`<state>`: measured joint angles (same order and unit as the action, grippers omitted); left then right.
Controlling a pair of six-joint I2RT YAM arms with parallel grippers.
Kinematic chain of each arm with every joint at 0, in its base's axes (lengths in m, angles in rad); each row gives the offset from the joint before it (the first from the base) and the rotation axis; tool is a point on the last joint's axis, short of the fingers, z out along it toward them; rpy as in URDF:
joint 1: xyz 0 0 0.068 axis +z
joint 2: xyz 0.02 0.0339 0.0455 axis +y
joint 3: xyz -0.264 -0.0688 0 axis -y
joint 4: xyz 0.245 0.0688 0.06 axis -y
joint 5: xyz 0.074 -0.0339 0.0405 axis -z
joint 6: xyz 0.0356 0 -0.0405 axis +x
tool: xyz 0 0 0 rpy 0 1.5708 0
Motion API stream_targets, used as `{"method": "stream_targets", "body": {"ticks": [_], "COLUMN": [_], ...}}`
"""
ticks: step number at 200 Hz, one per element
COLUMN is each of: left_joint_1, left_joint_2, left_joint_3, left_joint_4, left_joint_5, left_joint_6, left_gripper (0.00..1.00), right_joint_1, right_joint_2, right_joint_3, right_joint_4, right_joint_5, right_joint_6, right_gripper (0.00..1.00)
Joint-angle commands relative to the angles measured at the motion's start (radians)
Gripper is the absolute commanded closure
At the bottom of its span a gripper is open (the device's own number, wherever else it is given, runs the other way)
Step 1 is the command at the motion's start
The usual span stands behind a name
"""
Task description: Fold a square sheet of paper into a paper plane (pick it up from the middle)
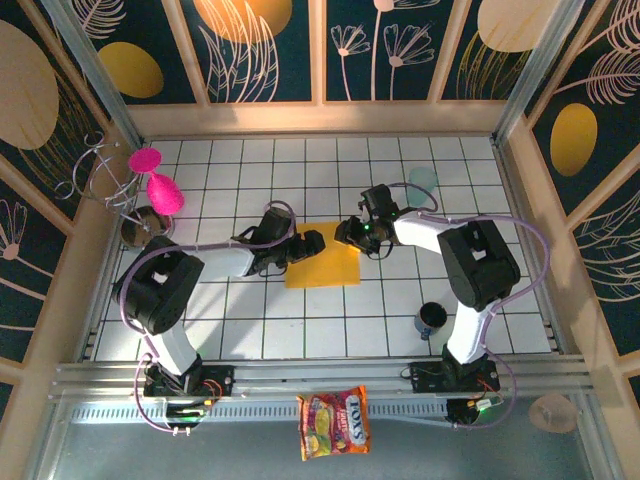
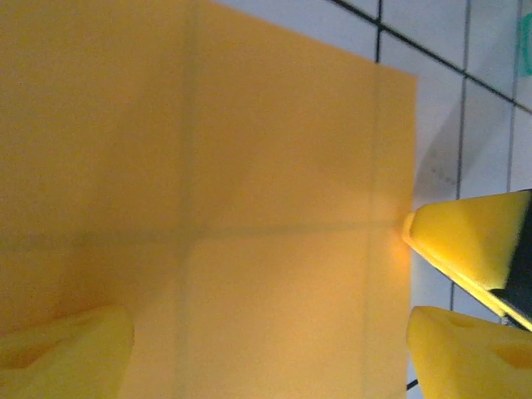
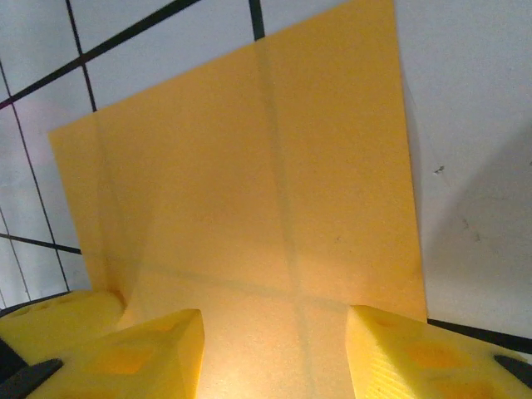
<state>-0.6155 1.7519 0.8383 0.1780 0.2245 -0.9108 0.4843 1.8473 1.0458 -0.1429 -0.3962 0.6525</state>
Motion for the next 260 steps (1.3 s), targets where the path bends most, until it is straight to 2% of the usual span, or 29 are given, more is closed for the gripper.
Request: {"method": "stream_targets", "body": {"ticks": [1, 102, 188, 231, 260], "left_joint_1": [-0.002, -0.001, -0.001, -0.001, -0.002], "left_joint_2": [0.023, 0.041, 0.043, 0.043, 0.019], "left_joint_3": [0.031, 0.008, 0.007, 0.008, 0.012], "left_joint_4": [-0.022, -0.046, -0.086, -0.099, -0.103], "left_joint_5": [0.003, -0.04, -0.065, -0.082, -0.102], "left_joint_6": [-0.018, -0.031, -0.027, -0.03, -0.019], "left_gripper": [0.15, 0.11, 0.21, 0.36, 0.5], "right_joint_1": [0.004, 0.025, 0.054, 0.05, 0.014], "right_joint_2": [0.02, 0.07, 0.1, 0.07, -0.018], "right_joint_3": [-0.016, -0.035, -0.053, -0.068, -0.097], "right_joint_4": [-0.01, 0.078, 0.228, 0.262, 0.285], "right_joint_5": [-0.015, -0.089, -0.223, -0.233, -0.193], "right_joint_6": [-0.022, 0.034, 0.132, 0.14, 0.127], "right_gripper": [0.51, 0.59, 0.7, 0.72, 0.72]}}
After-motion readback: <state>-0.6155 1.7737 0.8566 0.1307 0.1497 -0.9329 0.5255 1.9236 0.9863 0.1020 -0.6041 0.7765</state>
